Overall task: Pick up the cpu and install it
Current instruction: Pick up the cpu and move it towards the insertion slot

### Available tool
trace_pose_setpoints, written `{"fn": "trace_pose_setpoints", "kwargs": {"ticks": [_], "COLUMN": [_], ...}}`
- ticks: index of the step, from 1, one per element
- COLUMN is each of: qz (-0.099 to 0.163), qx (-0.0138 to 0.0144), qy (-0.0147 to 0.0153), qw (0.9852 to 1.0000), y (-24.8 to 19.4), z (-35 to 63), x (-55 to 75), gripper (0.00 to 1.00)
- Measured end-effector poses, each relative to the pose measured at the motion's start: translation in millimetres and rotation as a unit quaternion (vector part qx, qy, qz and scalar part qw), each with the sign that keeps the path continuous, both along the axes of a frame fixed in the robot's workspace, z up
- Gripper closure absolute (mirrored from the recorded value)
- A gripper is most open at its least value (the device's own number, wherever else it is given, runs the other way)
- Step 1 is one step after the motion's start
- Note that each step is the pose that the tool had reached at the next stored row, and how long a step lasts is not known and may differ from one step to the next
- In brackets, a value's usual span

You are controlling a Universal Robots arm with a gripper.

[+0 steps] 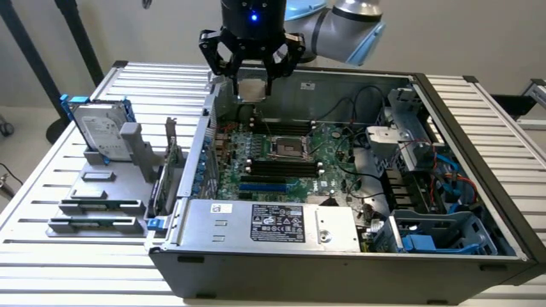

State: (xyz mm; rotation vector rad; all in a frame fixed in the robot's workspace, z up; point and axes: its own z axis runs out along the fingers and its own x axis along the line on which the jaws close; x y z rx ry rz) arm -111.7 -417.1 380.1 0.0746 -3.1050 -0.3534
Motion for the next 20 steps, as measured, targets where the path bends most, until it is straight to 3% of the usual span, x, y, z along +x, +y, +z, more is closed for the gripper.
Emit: {"fn": "trace_pose_setpoints", "kwargs": {"ticks": [7, 14, 20], "qz": [0.000, 0.000, 0.000], "qx": [-0.0226, -0.0431, -0.0551], "qy": [0.0000, 0.0000, 0.0000], "qw": [0.9997, 0.9991, 0.9985], "y": [14.2, 31.4, 47.0], "z": [-4.4, -9.5, -15.5], "x": [19.3, 35.5, 46.3], "gripper": [0.45, 0.45, 0.45]}}
